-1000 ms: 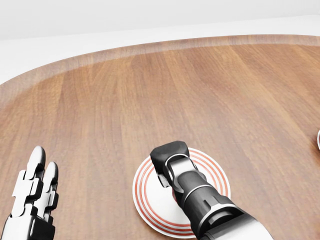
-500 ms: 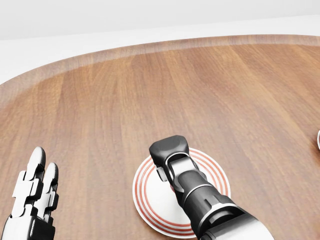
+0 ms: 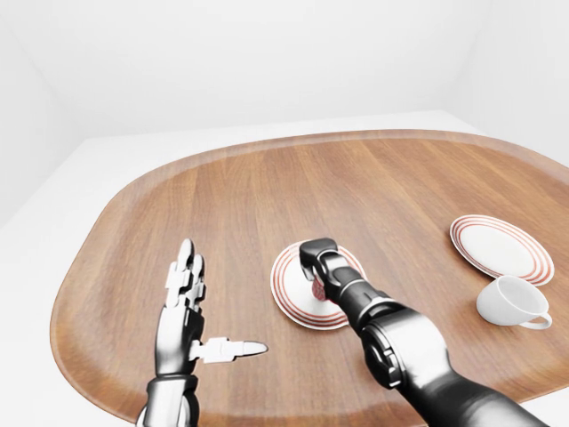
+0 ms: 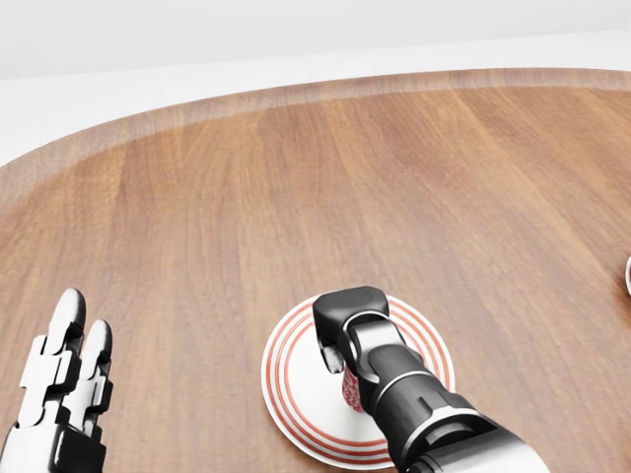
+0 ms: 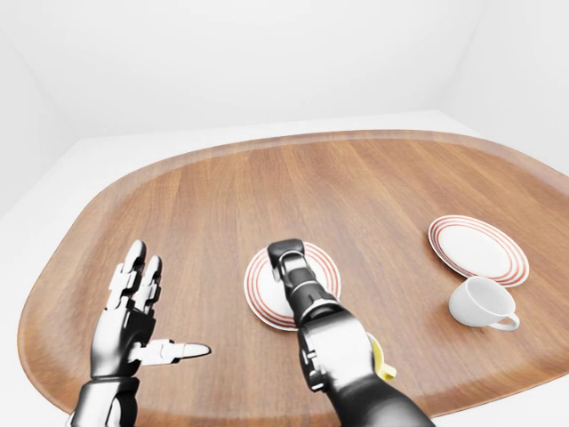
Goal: Put the red mug on the left plate.
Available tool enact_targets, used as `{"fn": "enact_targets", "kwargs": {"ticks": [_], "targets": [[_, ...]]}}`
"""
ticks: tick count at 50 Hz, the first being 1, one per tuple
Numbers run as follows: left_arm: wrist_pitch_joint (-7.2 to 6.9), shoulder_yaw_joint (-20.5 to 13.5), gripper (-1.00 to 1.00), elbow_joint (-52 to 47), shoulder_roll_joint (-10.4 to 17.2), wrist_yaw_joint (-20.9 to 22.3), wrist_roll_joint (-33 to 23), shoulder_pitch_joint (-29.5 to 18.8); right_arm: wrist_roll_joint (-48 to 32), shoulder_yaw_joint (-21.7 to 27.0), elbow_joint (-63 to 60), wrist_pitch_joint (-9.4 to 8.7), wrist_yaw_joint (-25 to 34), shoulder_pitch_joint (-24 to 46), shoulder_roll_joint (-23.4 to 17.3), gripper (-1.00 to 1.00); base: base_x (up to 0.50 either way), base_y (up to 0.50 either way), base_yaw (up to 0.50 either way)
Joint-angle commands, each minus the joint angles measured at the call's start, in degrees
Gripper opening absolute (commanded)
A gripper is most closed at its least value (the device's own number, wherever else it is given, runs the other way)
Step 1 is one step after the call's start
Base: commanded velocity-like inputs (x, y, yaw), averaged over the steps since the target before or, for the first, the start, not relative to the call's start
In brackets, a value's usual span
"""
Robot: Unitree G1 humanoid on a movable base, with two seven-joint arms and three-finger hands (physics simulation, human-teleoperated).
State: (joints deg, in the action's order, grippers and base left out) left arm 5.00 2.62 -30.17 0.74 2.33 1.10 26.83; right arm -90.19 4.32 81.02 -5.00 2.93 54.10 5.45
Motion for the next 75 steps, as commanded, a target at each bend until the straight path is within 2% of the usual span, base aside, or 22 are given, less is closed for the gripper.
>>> {"fn": "enact_targets", "kwargs": {"ticks": [1, 15, 36, 37, 68, 72, 75], "targets": [[0.0, -0.59, 1.0, 0.04, -0.36, 0.54, 0.26, -0.18, -0.1, 0.48, -0.07, 0.0, 0.14, -0.23, -0.14, -1.0, 0.0, 0.0, 0.0], [0.0, -0.8, 1.0, 0.39, -0.55, 0.78, 0.39, -0.39, -1.25, 0.29, -0.07, 0.0, -2.32, 0.07, 0.03, -1.0, 0.0, 0.0, 0.0], [0.0, -0.68, 1.0, 0.5, -0.55, 0.71, 0.27, -0.25, -1.72, 0.57, -0.06, 0.0, -2.35, -0.13, 0.09, -1.0, 0.0, 0.0, 0.0], [0.0, -0.59, 1.0, 0.68, -0.54, 0.77, 0.17, 0.03, -2.31, 0.24, 0.03, 0.0, 1.24, -0.75, 0.14, 1.0, 0.0, 0.0, 0.0], [0.0, -0.81, 1.0, -0.05, -0.54, 0.81, 0.3, -0.01, -2.68, 1.08, -0.06, 0.0, 2.24, -0.99, 0.18, 1.0, 0.0, 0.0, 0.0], [0.0, -1.16, 1.0, -0.16, -0.55, 1.06, 0.68, 0.16, -1.63, 0.1, -0.26, 0.0, 0.89, 1.21, -0.03, 1.0, 0.0, 0.0, 0.0], [0.0, -1.36, 1.0, -0.13, -0.72, 1.24, 0.91, 0.08, 1.97, -1.0, -0.9, 0.0, -0.03, 6.49, -0.47, 1.0, 0.0, 0.0, 0.0]]}}
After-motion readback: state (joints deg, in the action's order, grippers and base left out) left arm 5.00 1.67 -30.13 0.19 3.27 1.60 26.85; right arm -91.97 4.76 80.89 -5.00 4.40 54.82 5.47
